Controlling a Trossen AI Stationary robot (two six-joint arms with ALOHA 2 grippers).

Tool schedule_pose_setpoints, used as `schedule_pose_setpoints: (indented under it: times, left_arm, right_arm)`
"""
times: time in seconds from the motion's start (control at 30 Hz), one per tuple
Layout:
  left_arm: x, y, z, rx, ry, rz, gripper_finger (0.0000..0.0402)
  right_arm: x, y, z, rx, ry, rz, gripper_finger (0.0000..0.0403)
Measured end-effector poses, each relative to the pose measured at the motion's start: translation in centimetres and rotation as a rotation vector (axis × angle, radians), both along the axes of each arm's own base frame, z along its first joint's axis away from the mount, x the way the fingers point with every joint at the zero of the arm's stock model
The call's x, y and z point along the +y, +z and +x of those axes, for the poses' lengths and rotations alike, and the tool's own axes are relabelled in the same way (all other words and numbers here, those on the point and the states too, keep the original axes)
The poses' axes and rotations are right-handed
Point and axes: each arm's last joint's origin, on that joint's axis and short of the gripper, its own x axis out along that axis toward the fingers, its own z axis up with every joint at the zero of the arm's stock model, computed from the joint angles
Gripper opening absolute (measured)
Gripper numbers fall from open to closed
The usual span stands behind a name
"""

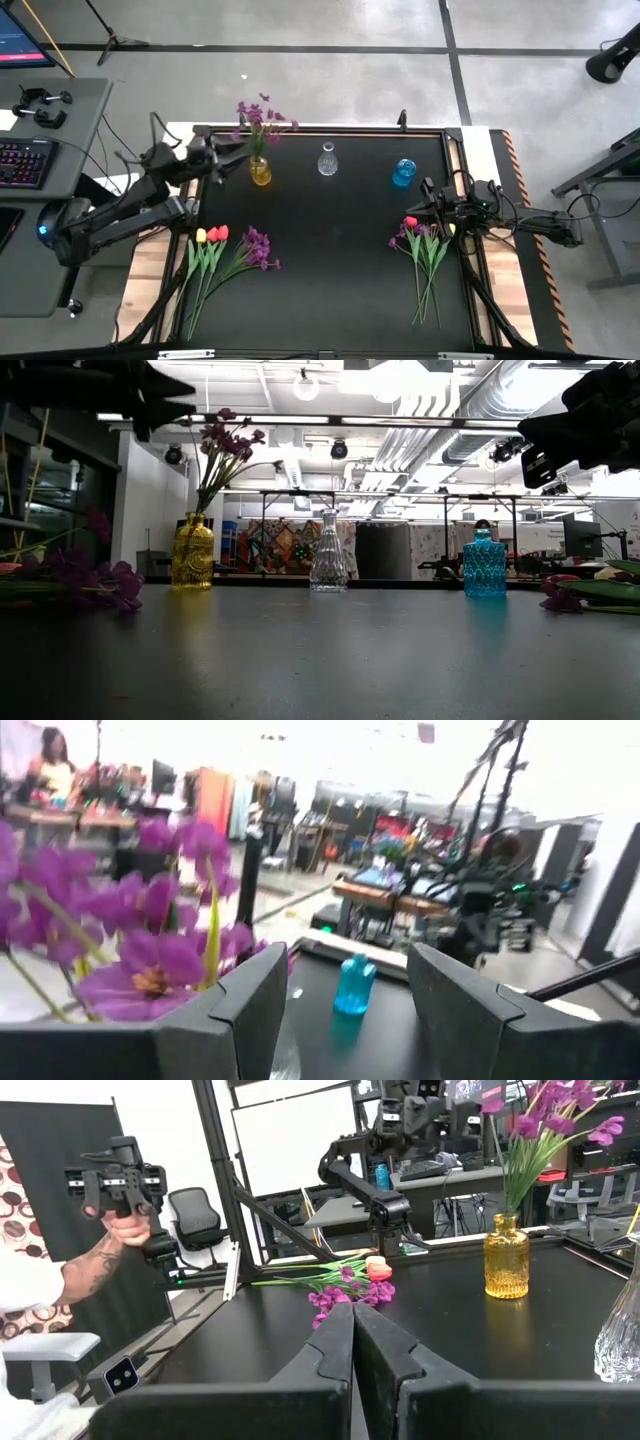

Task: Sort flowers into vase by color
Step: Put the left purple flowers into the yellow flower vase

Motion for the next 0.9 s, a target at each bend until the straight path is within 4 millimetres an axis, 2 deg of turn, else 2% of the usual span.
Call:
schedule_pose_setpoints:
  times: [0.17, 0.3, 0.57, 0.73, 0.9]
  left_arm:
    - [-1.1, 0.7, -0.8, -0.051, -0.133, 0.033, 0.0195]
    - [-2.1, 0.6, -0.7, -0.051, -0.368, -0.037, 0.0195]
    - [-4.0, -1.3, 2.0, 0.122, -0.619, -0.231, 0.0195]
    - [-6.7, -2.9, 4.2, 0.277, -0.815, -0.418, 0.0195]
    - [-10.5, -4.4, 5.3, 0.452, -0.926, -0.590, 0.0195]
  right_arm:
    - [0.0, 0.0, 0.0, 0.000, 0.000, 0.000, 0.0000]
    - [0.0, 0.0, 0.0, 0.000, 0.000, 0.000, 0.0000]
    - [0.0, 0.0, 0.0, 0.000, 0.000, 0.000, 0.0000]
    - [0.0, 0.0, 0.0, 0.000, 0.000, 0.000, 0.0000]
    - [0.0, 0.0, 0.0, 0.000, 0.000, 0.000, 0.0000]
